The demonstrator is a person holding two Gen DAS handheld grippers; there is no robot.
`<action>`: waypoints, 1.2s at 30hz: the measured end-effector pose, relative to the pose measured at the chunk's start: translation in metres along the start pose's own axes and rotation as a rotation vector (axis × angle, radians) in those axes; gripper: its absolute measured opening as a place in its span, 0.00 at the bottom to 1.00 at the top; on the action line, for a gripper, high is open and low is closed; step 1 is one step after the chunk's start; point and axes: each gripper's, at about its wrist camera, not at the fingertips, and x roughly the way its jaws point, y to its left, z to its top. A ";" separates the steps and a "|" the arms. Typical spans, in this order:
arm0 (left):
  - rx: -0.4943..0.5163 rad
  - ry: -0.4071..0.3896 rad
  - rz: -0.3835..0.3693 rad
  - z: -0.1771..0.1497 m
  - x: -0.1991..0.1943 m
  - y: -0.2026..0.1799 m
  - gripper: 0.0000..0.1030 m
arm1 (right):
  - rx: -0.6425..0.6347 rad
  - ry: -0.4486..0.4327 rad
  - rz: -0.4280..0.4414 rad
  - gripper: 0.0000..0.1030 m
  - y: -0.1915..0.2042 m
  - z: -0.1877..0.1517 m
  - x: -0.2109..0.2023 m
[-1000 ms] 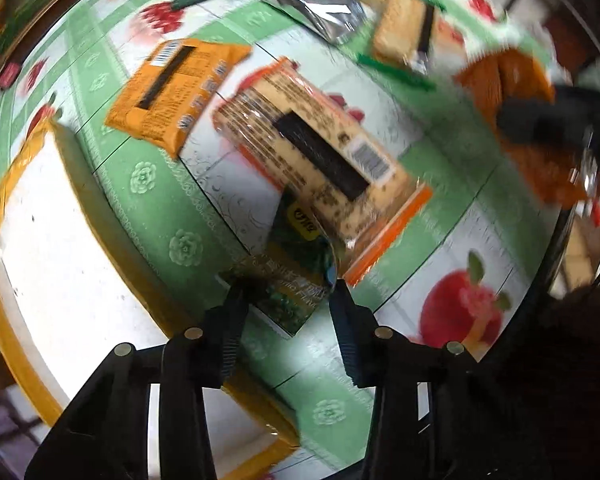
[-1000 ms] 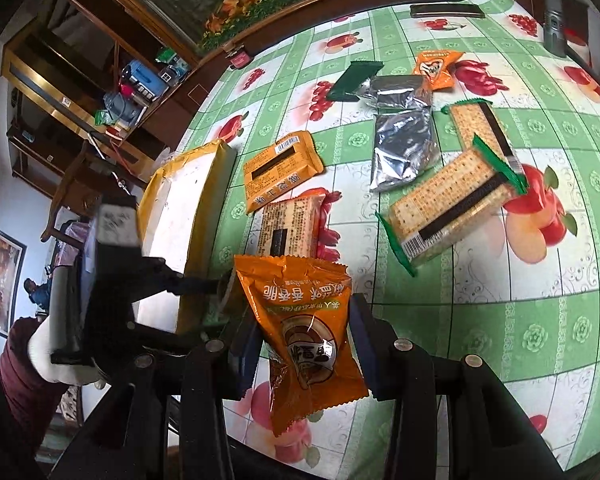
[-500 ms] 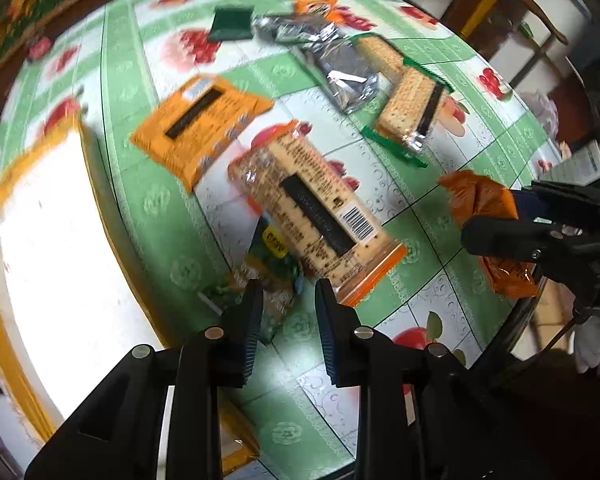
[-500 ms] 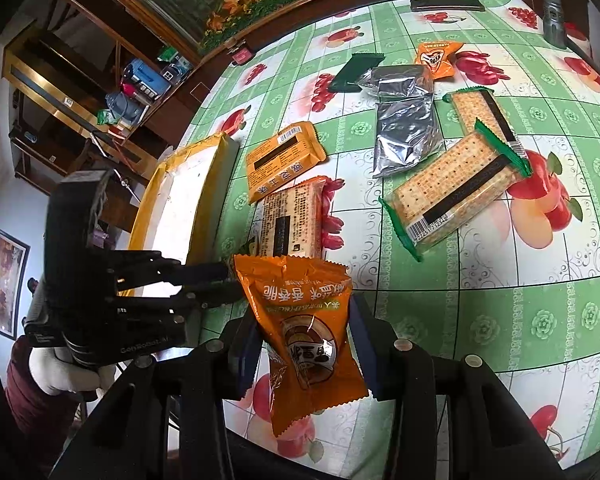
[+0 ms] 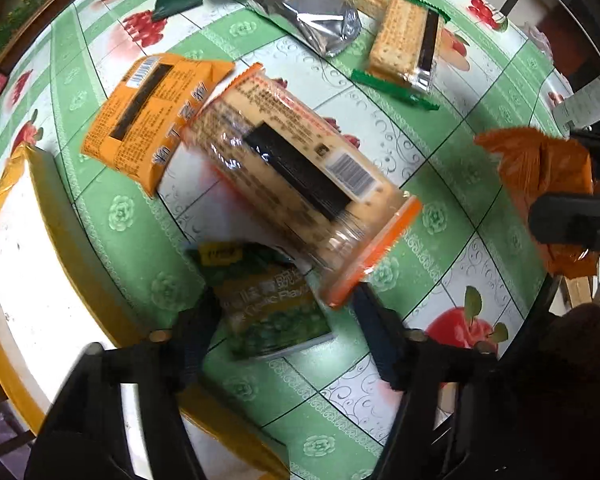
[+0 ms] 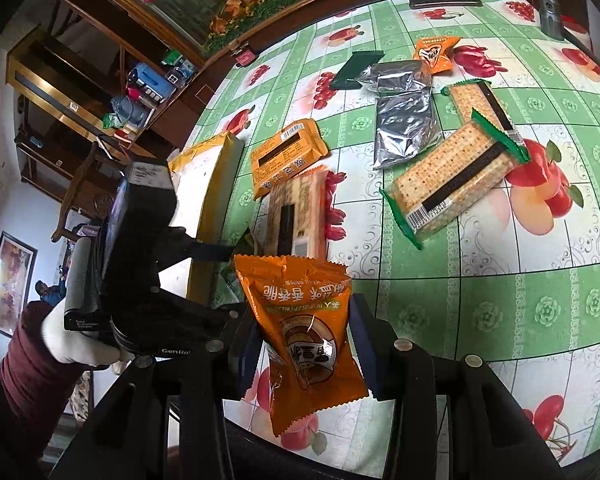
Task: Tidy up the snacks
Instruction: 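Grasp the green pea snack bag with the left gripper, then carry the pea bag into the tray with the left while the right drops the orange bag there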
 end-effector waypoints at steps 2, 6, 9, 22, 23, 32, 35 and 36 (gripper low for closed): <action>-0.047 -0.021 -0.044 0.002 -0.004 0.006 0.41 | -0.005 0.000 -0.002 0.41 0.000 -0.001 -0.001; -0.084 -0.045 -0.029 0.002 -0.007 0.008 0.40 | -0.005 0.000 -0.005 0.41 0.000 0.000 -0.002; -0.107 -0.082 -0.031 -0.002 -0.017 0.003 0.40 | -0.013 0.002 -0.005 0.41 0.001 0.001 -0.001; -0.433 -0.268 0.002 -0.078 -0.094 0.062 0.40 | -0.136 0.035 0.092 0.41 0.058 0.029 0.018; -0.474 -0.270 0.004 -0.086 -0.091 0.074 0.40 | -0.155 0.044 0.113 0.41 0.072 0.035 0.025; -0.705 -0.250 0.019 -0.145 -0.064 0.135 0.40 | -0.294 0.162 0.186 0.41 0.175 0.046 0.113; -0.746 -0.242 0.032 -0.154 -0.061 0.146 0.41 | -0.302 0.185 0.168 0.41 0.188 0.045 0.138; -0.753 -0.238 0.035 -0.155 -0.060 0.149 0.42 | -0.302 0.191 0.165 0.41 0.190 0.044 0.143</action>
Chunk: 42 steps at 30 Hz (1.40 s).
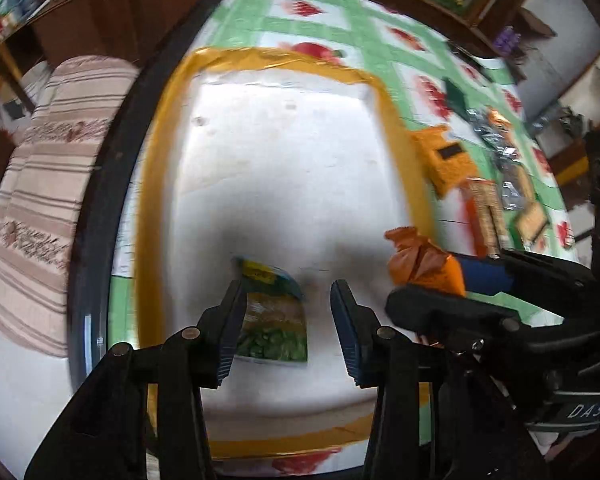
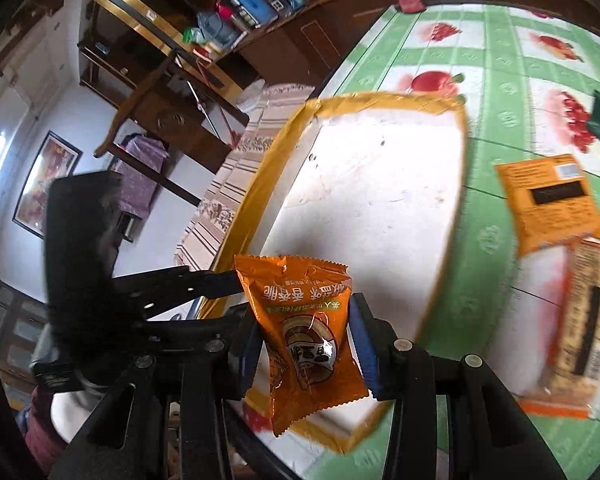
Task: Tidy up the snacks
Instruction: 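Carry the pea bag into the tray with the left while the right drops the orange bag there, then grasp the cake bar with the right gripper while the left grasps the orange barcode pack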
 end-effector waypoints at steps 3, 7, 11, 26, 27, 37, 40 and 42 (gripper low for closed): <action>-0.028 0.015 -0.019 0.000 0.000 0.012 0.48 | 0.017 0.009 -0.012 0.43 -0.002 0.004 0.015; -0.050 0.008 -0.045 0.002 -0.006 0.023 0.57 | 0.060 0.010 -0.021 0.45 -0.006 0.003 0.022; -0.074 -0.012 -0.089 0.009 -0.012 0.023 0.61 | 0.088 0.005 -0.032 0.46 -0.011 0.002 0.019; 0.033 -0.064 -0.333 0.044 -0.030 -0.034 0.70 | 0.258 -0.198 -0.105 0.51 -0.071 -0.026 -0.087; 0.047 -0.052 -0.344 0.044 -0.027 -0.042 0.70 | 0.289 -0.213 -0.140 0.51 -0.083 -0.032 -0.097; 0.120 -0.005 -0.337 0.048 -0.019 -0.101 0.70 | 0.550 -0.298 -0.337 0.52 -0.179 -0.089 -0.166; 0.097 -0.012 -0.356 0.057 -0.020 -0.114 0.70 | 0.486 -0.279 -0.274 0.52 -0.171 -0.075 -0.161; 0.106 -0.010 -0.336 0.070 -0.015 -0.121 0.72 | 0.392 -0.220 -0.265 0.61 -0.158 -0.056 -0.143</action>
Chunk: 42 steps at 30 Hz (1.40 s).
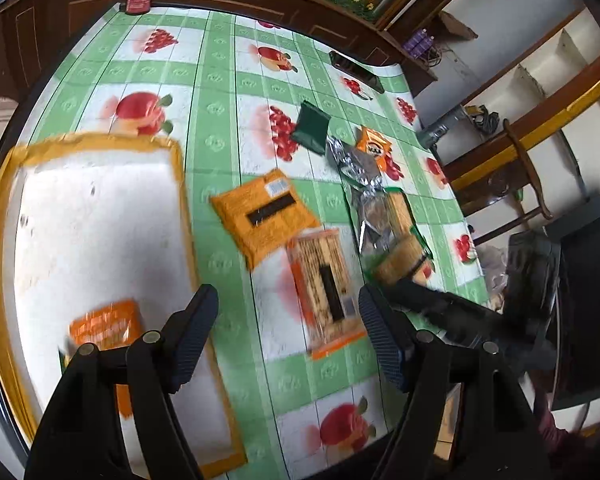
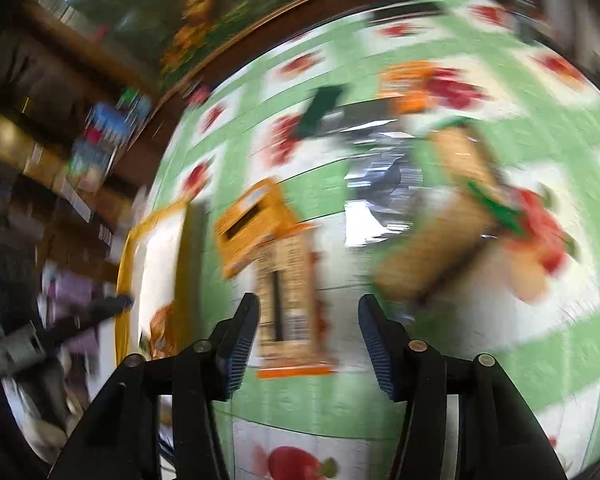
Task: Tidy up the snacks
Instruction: 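Grasp the cake bar with the right gripper while the left grasps the orange barcode pack, then carry the cake bar and orange pack into the tray and open both grippers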
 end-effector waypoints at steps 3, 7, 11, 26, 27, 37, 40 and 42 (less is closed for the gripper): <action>0.041 0.037 0.047 0.024 0.020 -0.004 0.72 | -0.145 0.038 -0.108 0.61 0.035 0.003 0.034; 0.078 0.091 0.064 0.051 0.046 -0.005 0.72 | -0.246 0.045 -0.209 0.61 0.054 0.004 0.068; 0.143 0.131 0.110 0.069 0.077 -0.013 0.72 | -0.257 0.065 -0.210 0.57 0.056 0.001 0.082; 0.190 0.304 0.114 0.064 0.149 -0.026 0.79 | -0.151 0.091 -0.204 0.53 -0.003 -0.037 0.038; 0.199 0.315 0.106 0.057 0.148 -0.030 0.79 | -0.149 0.091 -0.204 0.53 -0.005 -0.038 0.036; 0.322 0.254 0.228 0.001 0.152 -0.070 0.98 | -0.153 0.056 -0.222 0.54 -0.044 -0.048 0.011; 0.292 0.211 0.299 0.004 0.159 -0.074 1.00 | -0.163 0.053 -0.221 0.54 -0.049 -0.049 0.009; 0.288 0.186 0.359 0.008 0.164 -0.075 1.00 | -0.173 0.053 -0.220 0.54 -0.048 -0.053 0.006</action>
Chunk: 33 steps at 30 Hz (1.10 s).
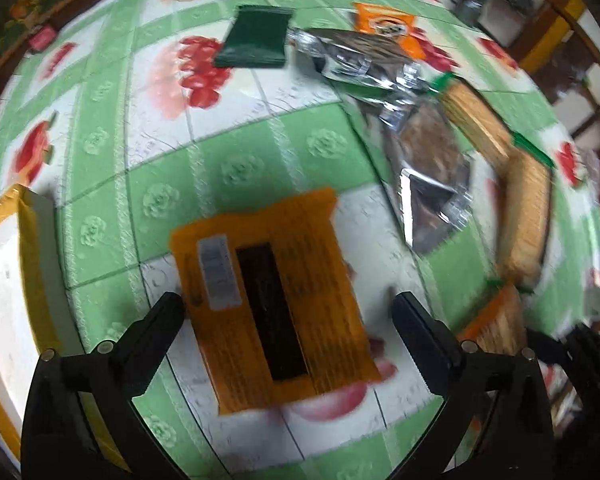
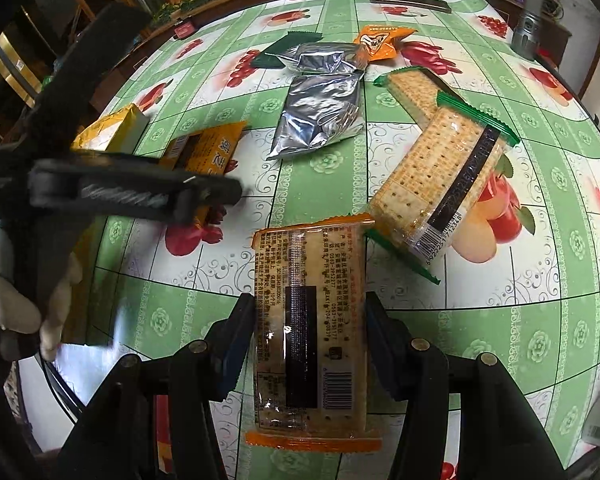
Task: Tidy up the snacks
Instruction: 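Carry the cake bar and orange pack into the tray and open both grippers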
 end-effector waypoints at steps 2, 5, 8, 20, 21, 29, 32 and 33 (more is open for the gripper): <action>-0.034 -0.050 0.015 0.003 0.001 0.003 1.00 | -0.011 0.000 0.002 0.54 0.000 -0.003 -0.001; -0.089 -0.087 0.032 0.007 0.002 0.012 1.00 | -0.020 0.001 0.007 0.55 0.004 -0.002 0.000; -0.069 -0.057 0.030 0.006 0.001 0.015 1.00 | -0.033 0.003 0.017 0.53 0.005 -0.004 0.000; -0.094 -0.058 -0.071 -0.025 -0.025 0.008 0.68 | -0.018 0.010 0.096 0.52 -0.006 -0.008 -0.005; -0.105 -0.068 -0.072 -0.024 -0.027 0.012 0.68 | -0.021 0.009 0.097 0.52 -0.006 -0.008 -0.005; -0.205 -0.144 -0.110 -0.046 -0.071 0.037 0.68 | -0.034 -0.006 0.132 0.52 -0.002 -0.007 -0.011; -0.249 -0.175 -0.130 -0.053 -0.085 0.045 0.68 | -0.040 -0.015 0.155 0.52 0.002 -0.004 -0.017; -0.260 -0.186 -0.130 -0.054 -0.088 0.046 0.68 | -0.043 -0.018 0.164 0.52 0.004 -0.003 -0.019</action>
